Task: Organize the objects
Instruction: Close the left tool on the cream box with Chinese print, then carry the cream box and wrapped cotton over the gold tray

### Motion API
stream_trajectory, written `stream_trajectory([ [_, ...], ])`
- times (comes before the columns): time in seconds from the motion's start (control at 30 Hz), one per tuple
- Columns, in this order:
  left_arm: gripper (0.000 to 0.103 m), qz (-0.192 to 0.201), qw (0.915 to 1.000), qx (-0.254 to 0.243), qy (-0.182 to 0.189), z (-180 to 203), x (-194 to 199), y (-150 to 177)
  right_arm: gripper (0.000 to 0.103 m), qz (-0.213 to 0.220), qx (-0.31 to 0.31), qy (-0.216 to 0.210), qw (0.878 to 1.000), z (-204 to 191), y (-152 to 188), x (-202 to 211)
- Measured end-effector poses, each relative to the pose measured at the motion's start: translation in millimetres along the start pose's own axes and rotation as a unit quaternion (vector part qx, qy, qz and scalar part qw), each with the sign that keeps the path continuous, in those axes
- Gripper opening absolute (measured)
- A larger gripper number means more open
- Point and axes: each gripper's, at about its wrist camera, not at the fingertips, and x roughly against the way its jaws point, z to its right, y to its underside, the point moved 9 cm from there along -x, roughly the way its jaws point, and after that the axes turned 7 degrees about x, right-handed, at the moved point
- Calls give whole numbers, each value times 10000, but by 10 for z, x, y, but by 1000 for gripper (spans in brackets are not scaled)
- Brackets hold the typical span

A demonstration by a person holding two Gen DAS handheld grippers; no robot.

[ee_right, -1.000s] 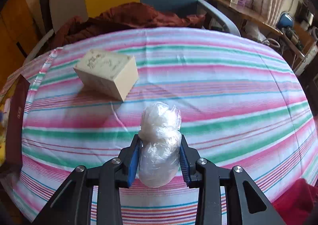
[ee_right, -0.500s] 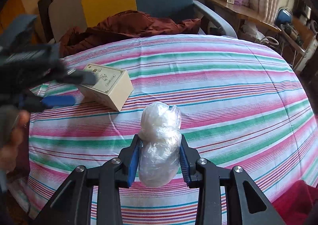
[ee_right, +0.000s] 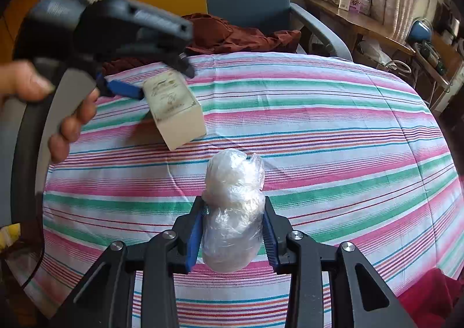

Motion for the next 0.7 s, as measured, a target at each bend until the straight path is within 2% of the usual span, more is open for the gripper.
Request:
stream_trajectory([
  [0.07, 81, -15, 9994, -215, -265, 20, -112, 18, 38, -11, 14, 0, 10000, 1, 5, 1],
  [0.13, 80, -220, 9987, -232, -401, -56, -259, 94, 38, -42, 42, 12, 10000, 4, 19, -13],
  [0.2, 69, -330, 9983, -248, -406, -151, -345, 164, 38, -90, 63, 31, 9999, 15, 31, -50],
  [0.23, 66, -195, 9985, -343, -379, -179, -320, 176, 38, -112, 74, 43, 9999, 16, 38, -68],
  [0.27, 52, -77, 9979, -474, -437, -208, -284, 193, 38, -150, 93, 59, 9998, 23, 50, -90],
  [0.3, 52, -36, 9971, -605, -462, -228, -261, 228, 38, -168, 99, 61, 9998, 24, 60, -101],
  [0.37, 52, -11, 9964, -824, -209, -280, -187, 377, 37, -206, 121, 18, 9997, 18, 76, -122],
  [0.47, 52, 128, 9965, -807, -197, -511, -49, 605, 37, -161, 258, -89, 9995, -59, 71, -108],
  [0.7, 52, 628, 9947, -671, -467, -1070, 375, 1245, 37, -43, 806, -108, 9967, -374, 93, -60],
])
